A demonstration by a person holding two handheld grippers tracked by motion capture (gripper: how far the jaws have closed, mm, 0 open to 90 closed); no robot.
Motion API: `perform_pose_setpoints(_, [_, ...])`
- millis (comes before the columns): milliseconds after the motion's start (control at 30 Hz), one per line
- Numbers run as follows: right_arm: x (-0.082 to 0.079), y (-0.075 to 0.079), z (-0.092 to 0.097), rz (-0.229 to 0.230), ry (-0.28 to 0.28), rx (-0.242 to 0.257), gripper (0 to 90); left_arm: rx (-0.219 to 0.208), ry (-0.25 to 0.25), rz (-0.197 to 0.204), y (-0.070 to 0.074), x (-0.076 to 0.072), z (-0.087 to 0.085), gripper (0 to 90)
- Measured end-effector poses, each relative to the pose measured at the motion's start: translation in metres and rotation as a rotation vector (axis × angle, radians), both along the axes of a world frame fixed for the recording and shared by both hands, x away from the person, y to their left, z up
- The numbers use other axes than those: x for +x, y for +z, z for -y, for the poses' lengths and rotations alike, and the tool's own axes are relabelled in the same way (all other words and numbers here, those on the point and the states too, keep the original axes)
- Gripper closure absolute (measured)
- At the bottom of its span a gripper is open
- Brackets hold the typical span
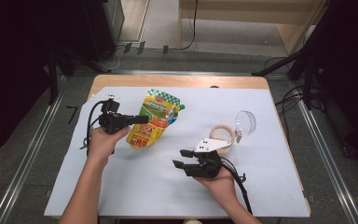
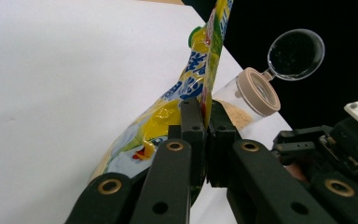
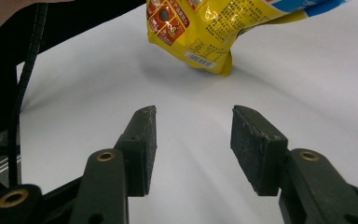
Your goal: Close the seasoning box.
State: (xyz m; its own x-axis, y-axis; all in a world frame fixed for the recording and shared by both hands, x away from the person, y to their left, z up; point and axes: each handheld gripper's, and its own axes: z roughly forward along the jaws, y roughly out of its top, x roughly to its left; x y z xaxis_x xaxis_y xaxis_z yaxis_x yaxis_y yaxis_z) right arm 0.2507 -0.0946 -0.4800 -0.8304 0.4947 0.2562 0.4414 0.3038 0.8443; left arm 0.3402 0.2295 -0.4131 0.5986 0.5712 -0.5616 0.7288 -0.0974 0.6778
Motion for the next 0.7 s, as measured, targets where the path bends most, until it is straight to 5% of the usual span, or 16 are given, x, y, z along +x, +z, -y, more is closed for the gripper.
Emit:
perform_pose_setpoints(200, [0.001,0.000,-0.002,0.003,0.007,0.001,51.9,0.041,-0.005,0.024,0.004,-0.013,-0.006,89.0])
perform_pose_setpoints(700, [0.001,0.001,-0.009,0.011,0.026,-0.008,51.9,0.038,0.018,-0.002,-0.003,-0.040,-0.031,85.2])
